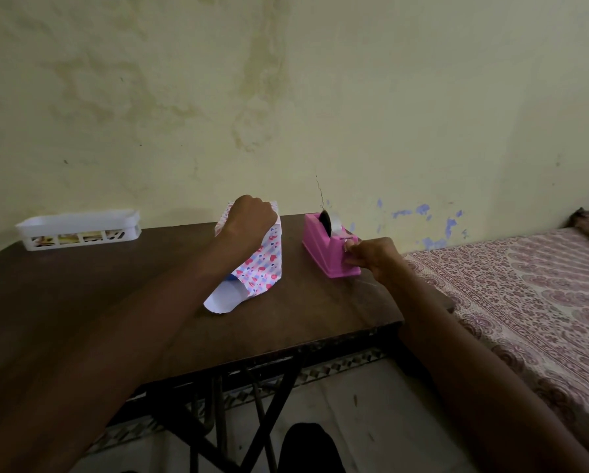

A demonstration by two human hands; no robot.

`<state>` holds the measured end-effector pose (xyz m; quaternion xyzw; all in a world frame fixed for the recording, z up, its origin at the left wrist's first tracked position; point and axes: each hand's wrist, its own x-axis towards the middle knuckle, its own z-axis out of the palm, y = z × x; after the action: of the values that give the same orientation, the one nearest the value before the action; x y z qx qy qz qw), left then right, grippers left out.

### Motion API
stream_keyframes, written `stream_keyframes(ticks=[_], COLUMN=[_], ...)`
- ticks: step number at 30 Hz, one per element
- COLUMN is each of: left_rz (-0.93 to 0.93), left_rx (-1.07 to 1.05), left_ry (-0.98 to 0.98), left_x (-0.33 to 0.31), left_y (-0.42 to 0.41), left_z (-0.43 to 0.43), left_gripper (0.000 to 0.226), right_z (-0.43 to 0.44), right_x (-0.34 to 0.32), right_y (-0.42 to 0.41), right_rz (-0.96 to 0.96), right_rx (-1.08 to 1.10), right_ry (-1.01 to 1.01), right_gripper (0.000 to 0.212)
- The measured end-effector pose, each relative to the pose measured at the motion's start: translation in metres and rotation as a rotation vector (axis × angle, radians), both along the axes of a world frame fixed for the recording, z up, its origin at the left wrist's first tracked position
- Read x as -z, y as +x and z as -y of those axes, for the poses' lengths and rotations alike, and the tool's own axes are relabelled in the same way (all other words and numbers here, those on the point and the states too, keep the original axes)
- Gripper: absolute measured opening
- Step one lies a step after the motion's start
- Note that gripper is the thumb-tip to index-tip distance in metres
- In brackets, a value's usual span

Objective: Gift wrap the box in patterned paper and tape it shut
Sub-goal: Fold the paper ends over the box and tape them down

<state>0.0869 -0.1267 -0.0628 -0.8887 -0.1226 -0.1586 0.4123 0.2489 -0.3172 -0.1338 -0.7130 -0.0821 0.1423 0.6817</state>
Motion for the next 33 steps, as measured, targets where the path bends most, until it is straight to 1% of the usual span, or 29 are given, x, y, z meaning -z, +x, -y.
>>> stream_keyframes(ticks=[1, 3, 4, 7, 10, 12, 14, 17, 19, 22, 25, 27, 31, 33], left_rz=[0.000, 0.006, 0.009, -0.006, -0.010, 0.002, 0.021, 0.082, 0.131, 0.205, 0.312, 0.404, 0.600, 0.677], left_rx=[-0.002, 0.005, 0.012, 0.025, 0.038, 0.048, 0.058, 0.077, 0.098, 0.106, 0.100, 0.089, 0.071, 0.049], left_ry=[-0.008, -0.023, -0.026, -0.030, -0.053, -0.073, -0.113, -0.259, -0.350, -0.461, -0.561, -0.615, -0.742, -0.827], left_x=[0.000, -0.001, -0.001, -0.004, -0.009, -0.011, -0.012, -0.011, -0.012, -0.013, -0.011, -0.008, 0.005, 0.014], left_y=[-0.002, -0.006, -0.007, -0.009, -0.010, -0.013, -0.017, -0.027, -0.034, -0.045, -0.056, -0.067, -0.092, -0.104], left_z=[0.000, -0.001, -0.001, -0.001, -0.004, -0.007, -0.010, -0.014, -0.020, -0.029, -0.040, -0.049, -0.069, -0.076], left_gripper=[0.022, 0.021, 0.021, 0.025, 0.031, 0.033, 0.035, 0.036, 0.033, 0.025, 0.019, 0.018, 0.011, 0.012], right_z=[-0.001, 0.006, 0.010, 0.017, 0.012, 0.006, -0.001, -0.016, -0.030, -0.053, -0.073, -0.085, -0.099, -0.106], right_x=[0.000, 0.003, 0.009, 0.026, 0.024, 0.023, 0.024, 0.022, 0.019, 0.016, 0.013, 0.010, 0.003, -0.002], right_y=[-0.001, -0.010, -0.015, -0.024, -0.034, -0.045, -0.059, -0.085, -0.097, -0.110, -0.118, -0.124, -0.136, -0.140], right_rz=[0.033, 0.138, 0.173, 0.197, 0.321, 0.394, 0.425, 0.445, 0.488, 0.556, 0.609, 0.595, 0.564, 0.552], right_rx=[0.035, 0.131, 0.171, 0.172, 0.184, 0.180, 0.088, -0.060, -0.147, -0.227, -0.260, -0.288, -0.316, -0.303], right_ry=[-0.070, -0.276, -0.327, -0.292, -0.360, -0.336, -0.248, -0.108, -0.050, -0.047, -0.019, -0.007, 0.066, 0.078], right_gripper=[0.029, 0.030, 0.029, 0.018, 0.013, 0.008, 0.010, 0.009, 0.009, 0.017, 0.013, 0.010, 0.011, 0.011])
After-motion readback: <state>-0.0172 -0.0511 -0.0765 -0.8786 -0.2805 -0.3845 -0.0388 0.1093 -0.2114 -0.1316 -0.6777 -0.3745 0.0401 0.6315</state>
